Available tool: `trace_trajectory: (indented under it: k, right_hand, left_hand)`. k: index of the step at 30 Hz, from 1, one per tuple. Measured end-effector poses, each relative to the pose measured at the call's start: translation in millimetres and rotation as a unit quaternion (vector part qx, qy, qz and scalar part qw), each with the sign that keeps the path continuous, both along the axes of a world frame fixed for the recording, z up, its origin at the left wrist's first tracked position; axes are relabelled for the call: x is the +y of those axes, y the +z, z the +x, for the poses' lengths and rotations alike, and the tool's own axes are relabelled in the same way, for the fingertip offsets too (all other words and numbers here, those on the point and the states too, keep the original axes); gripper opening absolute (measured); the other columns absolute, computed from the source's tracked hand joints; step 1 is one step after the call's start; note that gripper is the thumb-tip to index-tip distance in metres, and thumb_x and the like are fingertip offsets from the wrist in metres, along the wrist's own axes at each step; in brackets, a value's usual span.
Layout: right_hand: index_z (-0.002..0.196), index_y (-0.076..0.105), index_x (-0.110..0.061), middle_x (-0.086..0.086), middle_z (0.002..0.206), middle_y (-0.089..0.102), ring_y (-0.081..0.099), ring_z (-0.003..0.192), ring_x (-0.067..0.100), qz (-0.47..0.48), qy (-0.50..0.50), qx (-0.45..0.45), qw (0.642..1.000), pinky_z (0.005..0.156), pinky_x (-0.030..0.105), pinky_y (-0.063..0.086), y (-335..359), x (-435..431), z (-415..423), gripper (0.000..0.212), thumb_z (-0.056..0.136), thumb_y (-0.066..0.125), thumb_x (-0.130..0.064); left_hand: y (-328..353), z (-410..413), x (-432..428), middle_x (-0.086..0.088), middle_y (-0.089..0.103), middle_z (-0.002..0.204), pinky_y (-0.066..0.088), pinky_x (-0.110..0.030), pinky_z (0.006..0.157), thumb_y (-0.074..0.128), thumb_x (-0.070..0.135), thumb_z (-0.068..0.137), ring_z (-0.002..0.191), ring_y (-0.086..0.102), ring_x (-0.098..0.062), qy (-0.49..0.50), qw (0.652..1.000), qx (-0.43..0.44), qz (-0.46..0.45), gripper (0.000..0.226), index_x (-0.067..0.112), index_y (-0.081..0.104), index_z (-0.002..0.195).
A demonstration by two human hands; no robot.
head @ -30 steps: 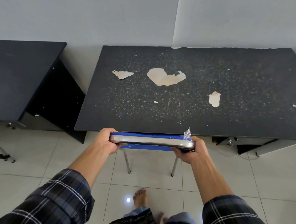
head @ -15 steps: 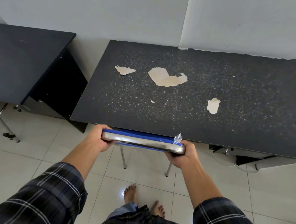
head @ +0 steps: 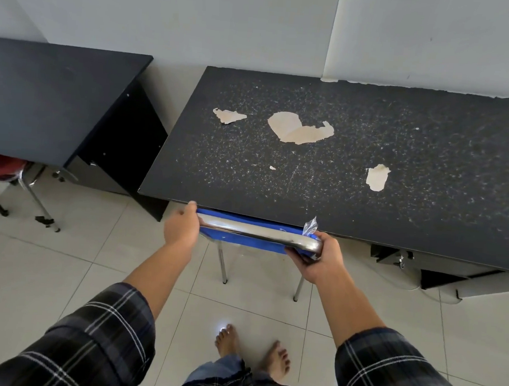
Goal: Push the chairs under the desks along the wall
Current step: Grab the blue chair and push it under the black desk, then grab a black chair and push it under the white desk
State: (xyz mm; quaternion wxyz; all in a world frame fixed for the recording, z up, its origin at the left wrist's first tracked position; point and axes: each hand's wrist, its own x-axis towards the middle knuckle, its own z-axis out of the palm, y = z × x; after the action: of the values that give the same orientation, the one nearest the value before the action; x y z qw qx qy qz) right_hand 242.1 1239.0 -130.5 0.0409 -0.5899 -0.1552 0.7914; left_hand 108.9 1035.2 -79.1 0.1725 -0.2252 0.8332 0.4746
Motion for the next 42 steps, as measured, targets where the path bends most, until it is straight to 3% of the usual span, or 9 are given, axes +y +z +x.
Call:
trace_trajectory:
  k: [4,7,10,13,16,22,26,33,42]
  right_hand:
    - [0.115,0.058,-0.012,0.019,0.124,0.059,0.066,0.097,0.038,0.057,0.019,-0.013,0.998,0.066,0.055,0.061,8.3,-11.5,7.5,0.028,0.094,0.063,-0.031]
    - [0.109,0.058,-0.019,0.015,0.126,0.057,0.064,0.102,0.036,0.09,0.035,-0.011,0.995,0.082,0.06,0.058,19.3,-25.1,15.6,0.028,0.099,0.055,-0.045]
    - [0.125,0.054,-0.022,0.011,0.134,0.055,0.063,0.111,0.035,0.13,0.053,0.002,0.99,0.082,0.058,0.058,30.4,-39.8,24.8,0.042,0.1,0.048,-0.055]
    - [0.155,0.029,-0.038,0.004,0.149,0.042,0.057,0.121,0.035,0.204,0.095,0.025,0.974,0.083,0.057,0.059,42.4,-60.8,35.6,0.06,0.1,0.045,-0.058]
    - [0.158,0.007,-0.049,0.0,0.158,0.034,0.05,0.132,0.032,0.268,0.131,0.034,0.954,0.091,0.057,0.057,60.1,-91.6,49.0,0.068,0.1,0.043,-0.058]
    - [0.161,0.006,-0.04,-0.008,0.167,0.023,0.032,0.15,0.025,0.374,0.192,0.028,0.907,0.115,0.055,0.039,75.1,-160.1,79.3,0.076,0.099,0.044,-0.062]
    - [0.161,0.012,-0.034,-0.008,0.165,0.029,0.033,0.15,0.022,0.466,0.226,-0.009,0.855,0.121,0.048,0.031,78.4,-195.7,114.1,0.095,0.083,0.048,-0.073]
    - [0.163,0.007,-0.022,0.0,0.17,0.016,0.019,0.155,0.022,0.558,0.267,-0.131,0.775,0.122,0.041,0.022,85.2,-205.3,229.7,0.088,0.096,0.057,-0.05]
    - [0.162,0.007,-0.017,0.006,0.169,0.014,0.014,0.156,0.026,0.532,0.162,-0.27,0.786,0.123,0.044,0.022,88.4,-175.8,440.9,0.093,0.094,0.063,-0.047]
  left_hand:
    - [-4.5,10.3,-4.6,-0.01,0.042,0.147,0.038,-0.037,0.097,0.048,0.044,0.098,0.129,0.047,-0.029,-0.117,0.99,0.059,-0.059,0.065,0.007,0.034,0.149]
    - [-1.4,16.7,-8.7,-0.014,0.029,0.156,0.038,-0.038,0.097,0.046,0.047,0.098,0.134,0.041,-0.031,-0.168,0.98,0.073,-0.08,0.07,0.005,0.029,0.152]
    - [5.8,28.0,-17.7,-0.014,0.006,0.164,0.027,-0.041,0.114,0.045,0.047,0.1,0.148,0.021,-0.03,-0.256,0.955,0.089,-0.123,0.077,0.012,0.009,0.158]
    - [8.6,38.9,-36.1,-0.009,-0.007,0.166,0.024,-0.037,0.115,0.049,0.046,0.099,0.151,0.014,-0.024,-0.345,0.921,0.117,-0.136,0.08,0.019,0.004,0.159]
    - [11.6,48.2,-60.1,-0.002,-0.001,0.166,0.034,-0.037,0.107,0.052,0.045,0.096,0.146,0.029,-0.025,-0.425,0.878,0.16,-0.148,0.076,0.022,0.015,0.158]
    - [21.8,80.4,-103.2,-0.002,0.002,0.166,0.024,-0.042,0.117,0.051,0.048,0.097,0.152,0.007,-0.022,-0.479,0.836,0.206,-0.168,0.071,0.016,0.026,0.156]
    - [26.8,109.1,-127.2,-0.004,0.014,0.164,0.029,-0.044,0.115,0.051,0.051,0.095,0.151,0.013,-0.025,-0.498,0.815,0.23,-0.186,0.073,0.015,0.029,0.154]
    - [44.1,195.8,-101.7,-0.008,0.005,0.166,0.018,-0.049,0.119,0.049,0.053,0.095,0.153,0.003,-0.027,-0.58,0.758,0.214,-0.209,0.074,0.019,0.022,0.156]
    - [58.4,379.3,2.3,-0.007,0.01,0.165,0.021,-0.05,0.117,0.047,0.058,0.093,0.152,0.01,-0.028,-0.731,0.607,0.242,-0.196,0.081,0.02,0.015,0.158]
